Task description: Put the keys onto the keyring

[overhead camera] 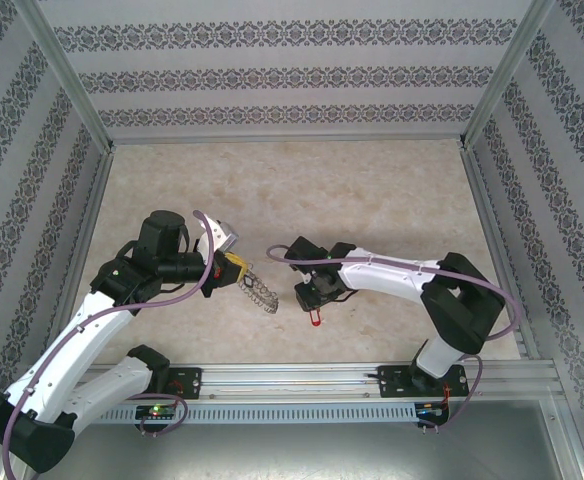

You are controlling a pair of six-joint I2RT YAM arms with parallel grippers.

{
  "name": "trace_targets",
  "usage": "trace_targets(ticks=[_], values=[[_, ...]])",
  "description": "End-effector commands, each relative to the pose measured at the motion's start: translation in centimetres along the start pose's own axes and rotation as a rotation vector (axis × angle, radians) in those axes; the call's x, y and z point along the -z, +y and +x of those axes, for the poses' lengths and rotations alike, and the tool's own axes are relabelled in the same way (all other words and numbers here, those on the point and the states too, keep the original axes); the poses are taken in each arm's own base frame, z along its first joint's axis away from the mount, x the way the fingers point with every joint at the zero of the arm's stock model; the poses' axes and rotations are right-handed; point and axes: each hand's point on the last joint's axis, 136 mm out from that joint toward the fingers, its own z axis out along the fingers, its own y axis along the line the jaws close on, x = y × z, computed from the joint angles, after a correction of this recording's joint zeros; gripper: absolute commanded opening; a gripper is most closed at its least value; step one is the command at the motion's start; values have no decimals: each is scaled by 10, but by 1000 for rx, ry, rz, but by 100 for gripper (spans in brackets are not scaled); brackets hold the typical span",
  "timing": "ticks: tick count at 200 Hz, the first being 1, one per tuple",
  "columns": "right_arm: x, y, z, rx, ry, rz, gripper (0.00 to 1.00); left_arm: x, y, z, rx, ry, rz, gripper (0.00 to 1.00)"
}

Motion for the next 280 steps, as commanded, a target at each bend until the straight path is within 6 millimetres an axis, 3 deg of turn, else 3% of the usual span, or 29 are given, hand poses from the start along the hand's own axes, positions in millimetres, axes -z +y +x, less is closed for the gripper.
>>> trace_targets(ticks=[1, 133, 280], values=[[-1, 6, -5, 10, 13, -46, 31, 4, -1, -2, 4, -18, 3, 0], [-11, 4, -12, 3, 38, -80, 22, 5, -3, -3, -8, -22, 8, 0], [-11, 0, -3, 17, 86, -80, 24, 6, -3, -3, -17, -29, 9, 0]])
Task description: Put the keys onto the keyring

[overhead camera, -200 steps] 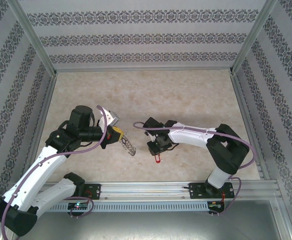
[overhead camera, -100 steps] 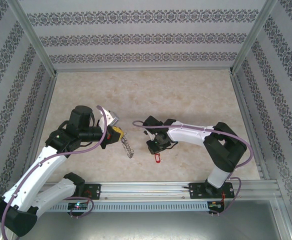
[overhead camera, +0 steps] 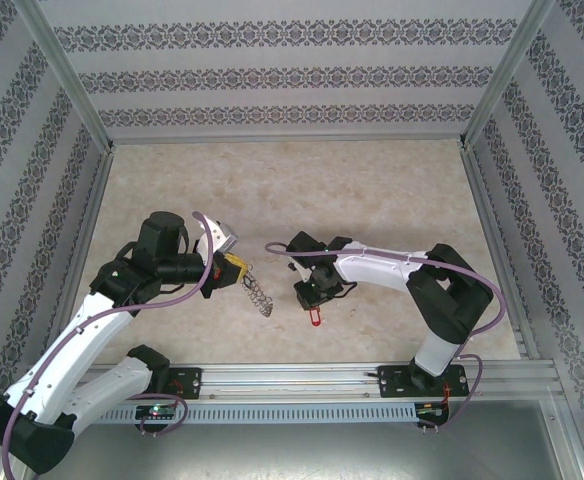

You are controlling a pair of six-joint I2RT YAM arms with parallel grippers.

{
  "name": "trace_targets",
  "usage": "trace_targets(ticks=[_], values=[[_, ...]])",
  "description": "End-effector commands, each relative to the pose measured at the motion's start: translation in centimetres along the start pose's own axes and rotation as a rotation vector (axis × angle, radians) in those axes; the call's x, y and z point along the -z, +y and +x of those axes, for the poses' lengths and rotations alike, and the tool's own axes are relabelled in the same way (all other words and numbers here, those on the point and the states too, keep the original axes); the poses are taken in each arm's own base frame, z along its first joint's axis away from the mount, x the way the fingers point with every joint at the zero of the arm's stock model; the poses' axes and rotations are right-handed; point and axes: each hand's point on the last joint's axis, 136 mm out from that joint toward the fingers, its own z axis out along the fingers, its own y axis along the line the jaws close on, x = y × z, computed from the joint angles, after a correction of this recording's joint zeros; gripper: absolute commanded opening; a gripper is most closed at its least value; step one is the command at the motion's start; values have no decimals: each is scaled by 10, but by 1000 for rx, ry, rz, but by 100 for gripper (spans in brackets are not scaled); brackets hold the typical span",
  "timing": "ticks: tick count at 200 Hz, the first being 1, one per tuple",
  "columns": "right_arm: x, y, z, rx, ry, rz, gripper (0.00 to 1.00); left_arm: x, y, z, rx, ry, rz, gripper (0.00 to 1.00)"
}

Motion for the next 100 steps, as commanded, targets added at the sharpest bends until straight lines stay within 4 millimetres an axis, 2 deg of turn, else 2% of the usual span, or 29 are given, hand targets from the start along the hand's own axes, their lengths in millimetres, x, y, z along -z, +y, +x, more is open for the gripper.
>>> trace_targets(ticks=[1, 59, 100], values=[[2, -1, -2, 0, 16, -8, 24, 5, -3, -4, -15, -25, 10, 0], [2, 0, 0, 6, 24, -14, 21, 5, -3, -4, -14, -27, 11, 0], [2, 0, -1, 8, 21, -11, 16, 5, -3, -4, -15, -28, 10, 0]])
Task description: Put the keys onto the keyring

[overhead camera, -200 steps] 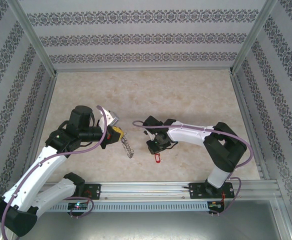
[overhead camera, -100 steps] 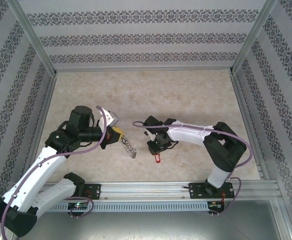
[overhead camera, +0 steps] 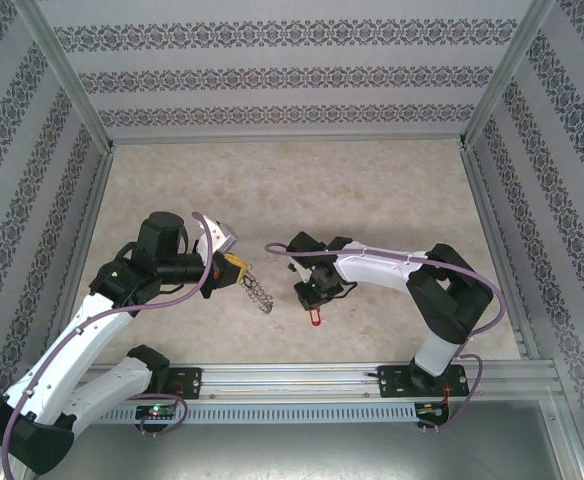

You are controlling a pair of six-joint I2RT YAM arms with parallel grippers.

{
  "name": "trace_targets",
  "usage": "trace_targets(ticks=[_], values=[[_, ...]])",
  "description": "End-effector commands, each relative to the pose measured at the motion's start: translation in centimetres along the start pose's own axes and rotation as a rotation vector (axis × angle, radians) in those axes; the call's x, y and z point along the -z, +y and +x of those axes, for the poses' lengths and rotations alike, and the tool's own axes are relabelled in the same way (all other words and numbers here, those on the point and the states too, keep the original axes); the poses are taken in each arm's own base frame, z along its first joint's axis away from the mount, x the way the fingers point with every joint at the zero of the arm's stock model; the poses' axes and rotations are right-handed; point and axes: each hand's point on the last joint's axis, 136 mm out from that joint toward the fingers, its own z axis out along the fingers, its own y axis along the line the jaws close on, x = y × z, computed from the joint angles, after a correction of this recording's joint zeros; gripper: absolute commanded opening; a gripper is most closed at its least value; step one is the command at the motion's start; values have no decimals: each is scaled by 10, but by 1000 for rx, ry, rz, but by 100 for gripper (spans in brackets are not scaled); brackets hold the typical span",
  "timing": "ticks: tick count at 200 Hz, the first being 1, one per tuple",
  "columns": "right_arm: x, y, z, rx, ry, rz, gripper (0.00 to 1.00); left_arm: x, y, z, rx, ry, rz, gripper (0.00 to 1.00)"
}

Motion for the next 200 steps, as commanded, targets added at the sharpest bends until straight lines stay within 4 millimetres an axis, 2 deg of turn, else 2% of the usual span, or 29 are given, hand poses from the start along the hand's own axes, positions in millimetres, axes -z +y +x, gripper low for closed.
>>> trace_targets(ticks=[1, 56, 76, 94, 118, 154, 184, 200], values=[[2, -2, -3, 1, 10, -1, 16, 5, -3, -5, -15, -27, 10, 0], [12, -2, -5, 4, -9, -1, 0, 6, -4, -5, -20, -29, 13, 0], [26, 2, -11, 17, -57, -11, 0, 6, -4, -7, -21, -31, 16, 0], [49, 10, -22, 49, -163, -41, 0, 7, -6, -9, -26, -33, 25, 0], [88, 22, -35, 110, -347, -95, 0, 10, -12, -15, -44, -57, 49, 0], [172, 54, -48, 314, -724, -182, 0, 16, -25, -32, -98, -125, 101, 0], [261, 90, -40, 499, -1139, -330, 0, 24, -42, -49, -167, -181, 178, 0], [292, 104, -29, 595, -1299, -384, 0, 34, -57, -61, -225, -241, 231, 0]])
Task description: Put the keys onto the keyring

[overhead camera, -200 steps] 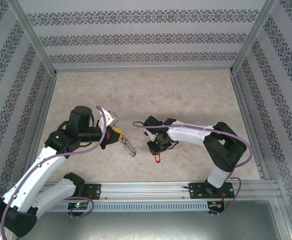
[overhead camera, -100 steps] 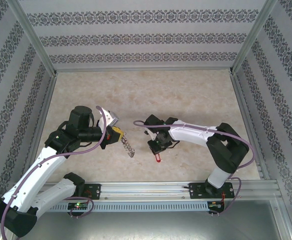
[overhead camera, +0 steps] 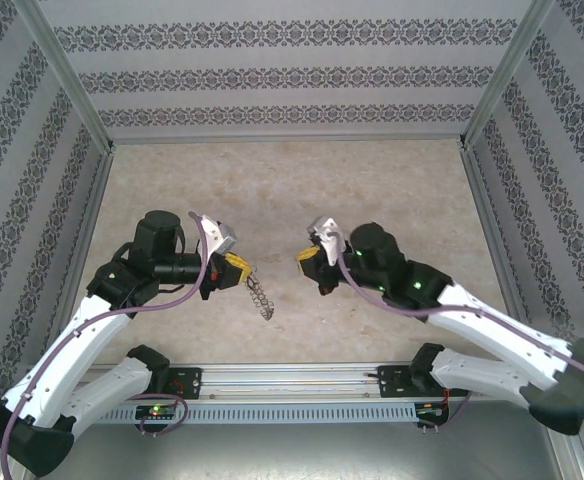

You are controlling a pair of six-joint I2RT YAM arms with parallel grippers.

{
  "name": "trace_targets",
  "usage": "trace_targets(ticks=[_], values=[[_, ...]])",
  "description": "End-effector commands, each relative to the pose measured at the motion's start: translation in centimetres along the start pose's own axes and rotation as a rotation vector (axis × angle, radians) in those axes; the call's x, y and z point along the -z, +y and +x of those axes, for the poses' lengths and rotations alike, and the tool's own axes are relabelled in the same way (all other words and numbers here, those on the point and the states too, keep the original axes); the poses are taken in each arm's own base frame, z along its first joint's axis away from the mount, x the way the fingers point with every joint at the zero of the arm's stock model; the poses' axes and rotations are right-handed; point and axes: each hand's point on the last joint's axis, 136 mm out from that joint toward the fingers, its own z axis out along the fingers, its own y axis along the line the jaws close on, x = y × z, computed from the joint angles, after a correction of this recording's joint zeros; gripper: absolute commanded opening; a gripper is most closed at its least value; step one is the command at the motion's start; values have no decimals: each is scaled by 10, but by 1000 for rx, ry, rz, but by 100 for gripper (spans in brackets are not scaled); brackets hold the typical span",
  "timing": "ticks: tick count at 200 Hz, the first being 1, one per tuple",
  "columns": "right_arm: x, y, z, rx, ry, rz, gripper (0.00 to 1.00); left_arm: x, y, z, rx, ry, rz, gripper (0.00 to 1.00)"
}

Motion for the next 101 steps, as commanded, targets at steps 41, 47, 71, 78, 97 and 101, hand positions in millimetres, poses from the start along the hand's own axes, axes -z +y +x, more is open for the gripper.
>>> trace_targets(ticks=[41, 47, 71, 78, 97, 101], values=[[43, 67, -88, 288, -546, -294, 0, 34, -60, -70, -283, -238, 206, 0], [43, 71, -91, 293, -561, -314, 0, 35, -62, -73, -286, -241, 217, 0], [44, 79, -101, 296, -627, -362, 0, 38, -67, -84, -298, -277, 242, 0], [46, 81, -102, 298, -647, -374, 0, 39, -68, -88, -303, -291, 250, 0], [48, 86, -105, 308, -657, -408, 0, 37, -67, -92, -301, -296, 257, 0], [48, 88, -106, 311, -656, -417, 0, 37, -67, -92, -302, -297, 258, 0]])
